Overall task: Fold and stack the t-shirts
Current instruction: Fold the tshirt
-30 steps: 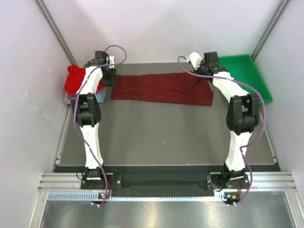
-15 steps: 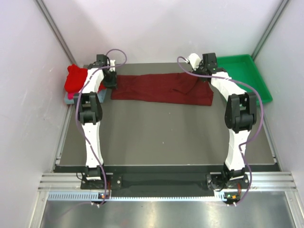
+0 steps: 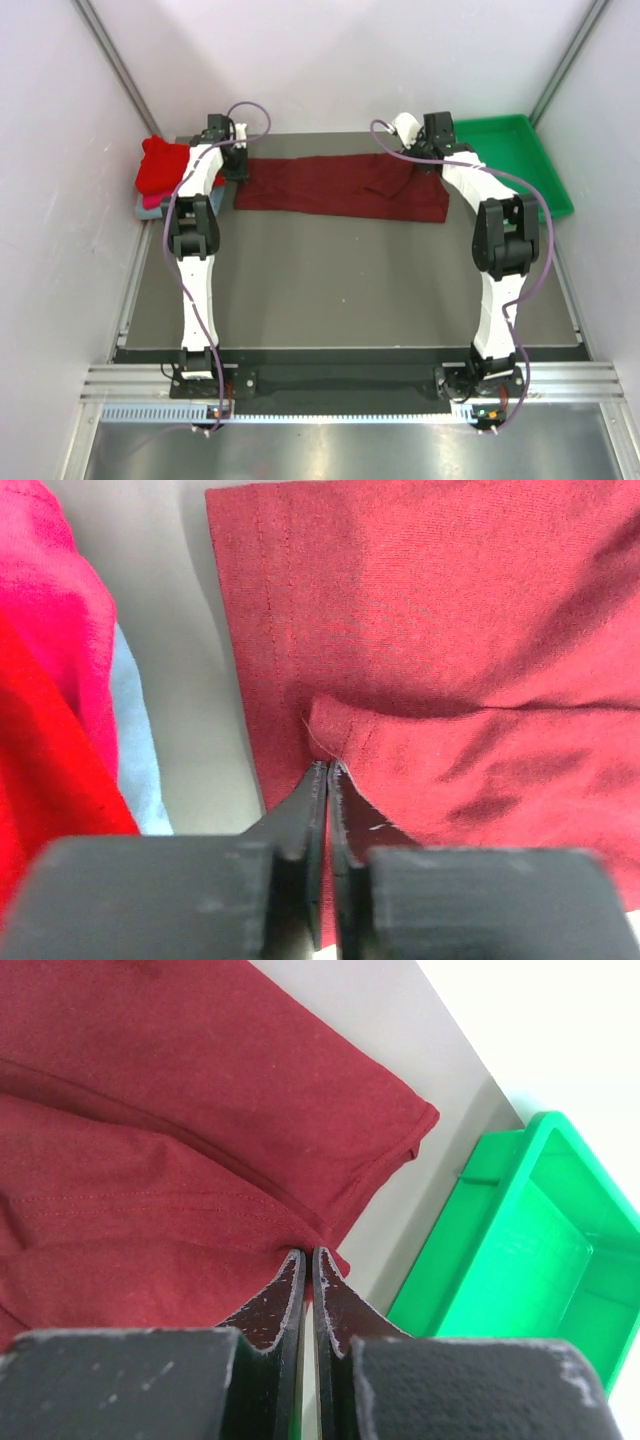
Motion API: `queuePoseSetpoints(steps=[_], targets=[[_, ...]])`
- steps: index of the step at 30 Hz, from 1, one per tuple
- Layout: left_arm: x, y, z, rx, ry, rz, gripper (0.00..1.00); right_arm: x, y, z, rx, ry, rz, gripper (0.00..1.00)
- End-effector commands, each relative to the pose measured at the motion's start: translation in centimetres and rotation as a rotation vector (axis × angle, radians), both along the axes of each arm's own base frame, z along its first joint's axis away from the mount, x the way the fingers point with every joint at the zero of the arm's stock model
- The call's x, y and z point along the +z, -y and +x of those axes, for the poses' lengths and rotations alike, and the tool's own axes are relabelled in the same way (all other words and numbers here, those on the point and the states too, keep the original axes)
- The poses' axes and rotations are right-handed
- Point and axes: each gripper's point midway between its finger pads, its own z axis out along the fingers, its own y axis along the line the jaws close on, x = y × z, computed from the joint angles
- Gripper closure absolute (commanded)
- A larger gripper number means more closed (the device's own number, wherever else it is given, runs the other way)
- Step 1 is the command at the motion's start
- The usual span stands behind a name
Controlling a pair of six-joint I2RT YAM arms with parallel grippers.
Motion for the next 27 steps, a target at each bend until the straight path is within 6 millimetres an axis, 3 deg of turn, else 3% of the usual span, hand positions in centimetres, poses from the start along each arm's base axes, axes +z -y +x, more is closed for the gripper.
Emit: queuePoseSetpoints(steps=[1,8,17,24,25,26,27], targets=[[1.7,-0.3,1.7,0.012,0.075,0.017,1.00,2.4,-0.9,0.8,0.011,0.074,0.011,1.00],[2.4,-1.3,1.8,0.040,0.090,0.049,1.00,2.1,-0.8,1.0,0.008,0.072,0.007,1.00],[3.7,-4.4,2.1,0.139,0.119,0.178,1.00,1.8,-0.9,1.3,0.005,0.072,0.014,1.00],[2.3,-4.5,1.7,0.146,0.091,0.212,1.00,1.8,-1.1,1.5,0.004,0.076,0.017,1.00],[2.6,-4.5,1.8,0.149,0.099,0.217,0.97,1.8,-1.1,1.6,0.004,0.077,0.018,1.00],[3.0,-4.4,2.0,0.151,0.110,0.224,0.84,1.9,-1.1,1.6,0.004,0.080,0.018,1.00],[3.5,-4.4,2.2,0.153,0.124,0.226,0.79,1.9,-1.1,1.5,0.004,0.077,0.018,1.00]])
